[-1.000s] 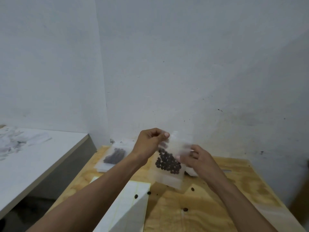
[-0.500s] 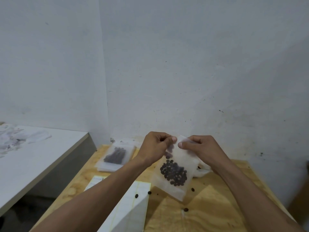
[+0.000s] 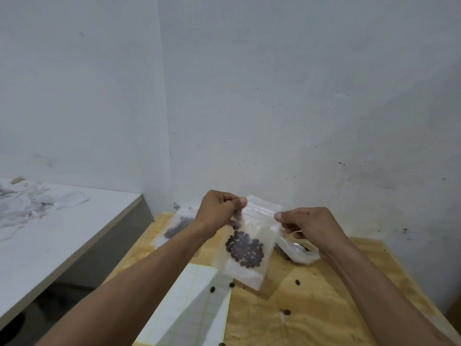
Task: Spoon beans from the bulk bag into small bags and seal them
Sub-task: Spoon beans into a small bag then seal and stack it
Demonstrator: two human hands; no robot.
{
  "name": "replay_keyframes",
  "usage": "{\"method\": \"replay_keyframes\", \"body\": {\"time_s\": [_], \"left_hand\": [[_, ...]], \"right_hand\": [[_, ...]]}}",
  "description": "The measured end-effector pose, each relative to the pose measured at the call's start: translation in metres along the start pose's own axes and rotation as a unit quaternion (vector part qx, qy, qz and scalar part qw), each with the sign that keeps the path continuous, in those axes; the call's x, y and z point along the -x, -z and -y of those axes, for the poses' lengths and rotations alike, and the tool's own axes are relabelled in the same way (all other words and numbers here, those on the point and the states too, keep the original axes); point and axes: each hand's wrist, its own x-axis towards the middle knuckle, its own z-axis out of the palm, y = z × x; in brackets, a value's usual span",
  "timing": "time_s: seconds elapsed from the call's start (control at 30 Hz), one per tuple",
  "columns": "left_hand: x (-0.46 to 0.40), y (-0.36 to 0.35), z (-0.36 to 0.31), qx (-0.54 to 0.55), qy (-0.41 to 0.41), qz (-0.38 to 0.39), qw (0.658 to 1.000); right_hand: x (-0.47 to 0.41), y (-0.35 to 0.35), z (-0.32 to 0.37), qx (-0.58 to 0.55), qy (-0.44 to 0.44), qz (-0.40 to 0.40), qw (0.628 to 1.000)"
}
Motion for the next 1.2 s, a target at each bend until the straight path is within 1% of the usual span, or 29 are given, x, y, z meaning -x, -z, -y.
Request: {"method": "replay_keyframes", "body": {"time_s": [0.07, 0.1, 0.13, 0.2, 0.23, 0.3, 0.33, 0.4, 0.43, 0.5, 0.57, 0.67, 0.83, 0.9, 0.97, 1.03, 1.1, 1.2], "left_hand": [[-0.003, -0.003, 0.000, 0.005, 0.023, -0.018, 1.000], [-0.005, -0.003, 0.000, 0.009, 0.040, -0.029, 0.999], [-0.007, -0.002, 0.000, 0.020, 0.058, -0.040, 0.997], [-0.011, 0.006, -0.001, 0.042, 0.092, -0.067, 0.993], [-0.012, 0.014, -0.001, 0.034, 0.107, -0.082, 0.990], [-0.012, 0.033, 0.000, -0.053, 0.158, -0.077, 0.983], [-0.010, 0.044, 0.001, -0.103, 0.192, -0.052, 0.975], [-0.009, 0.062, 0.007, -0.153, 0.235, -0.003, 0.960], [-0.010, 0.071, 0.011, -0.161, 0.237, 0.005, 0.958], [-0.008, 0.086, 0.015, -0.165, 0.216, -0.005, 0.962], [-0.008, 0.100, 0.021, -0.151, 0.180, -0.029, 0.972], [-0.011, 0.121, 0.031, -0.136, 0.151, -0.065, 0.977], [-0.020, 0.142, 0.062, -0.209, 0.127, -0.120, 0.962], [-0.022, 0.147, 0.077, -0.245, 0.136, -0.113, 0.953], [-0.022, 0.149, 0.088, -0.260, 0.146, -0.107, 0.948], [-0.023, 0.151, 0.097, -0.250, 0.146, -0.116, 0.950], [-0.025, 0.153, 0.102, -0.248, 0.136, -0.123, 0.951], [-0.028, 0.151, 0.103, -0.257, 0.134, -0.107, 0.951]], "right_hand": [[-0.001, -0.003, -0.003, -0.017, -0.004, -0.013, 1.000], [0.000, -0.008, -0.003, -0.028, -0.014, -0.001, 1.000], [0.001, -0.012, -0.005, -0.041, -0.028, 0.031, 0.998], [0.007, -0.027, -0.006, -0.074, -0.072, 0.122, 0.987], [0.009, -0.036, -0.007, -0.090, -0.090, 0.155, 0.980], [0.006, -0.053, -0.011, -0.126, -0.116, 0.178, 0.969], [0.002, -0.061, -0.014, -0.149, -0.130, 0.169, 0.966], [-0.009, -0.077, -0.016, -0.164, -0.141, 0.131, 0.967], [-0.013, -0.085, -0.016, -0.151, -0.137, 0.118, 0.972], [-0.018, -0.103, -0.016, -0.099, -0.118, 0.122, 0.981], [-0.020, -0.124, -0.009, -0.045, -0.093, 0.120, 0.987], [-0.031, -0.157, -0.004, 0.014, -0.072, 0.098, 0.992], [-0.040, -0.206, -0.008, 0.153, -0.064, 0.082, 0.983], [-0.038, -0.219, -0.014, 0.199, -0.064, 0.068, 0.975], [-0.038, -0.227, -0.024, 0.226, -0.055, 0.065, 0.970], [-0.037, -0.233, -0.030, 0.258, -0.047, 0.057, 0.963], [-0.036, -0.238, -0.023, 0.269, -0.043, 0.050, 0.961], [-0.037, -0.245, -0.018, 0.264, -0.048, 0.036, 0.963]]}}
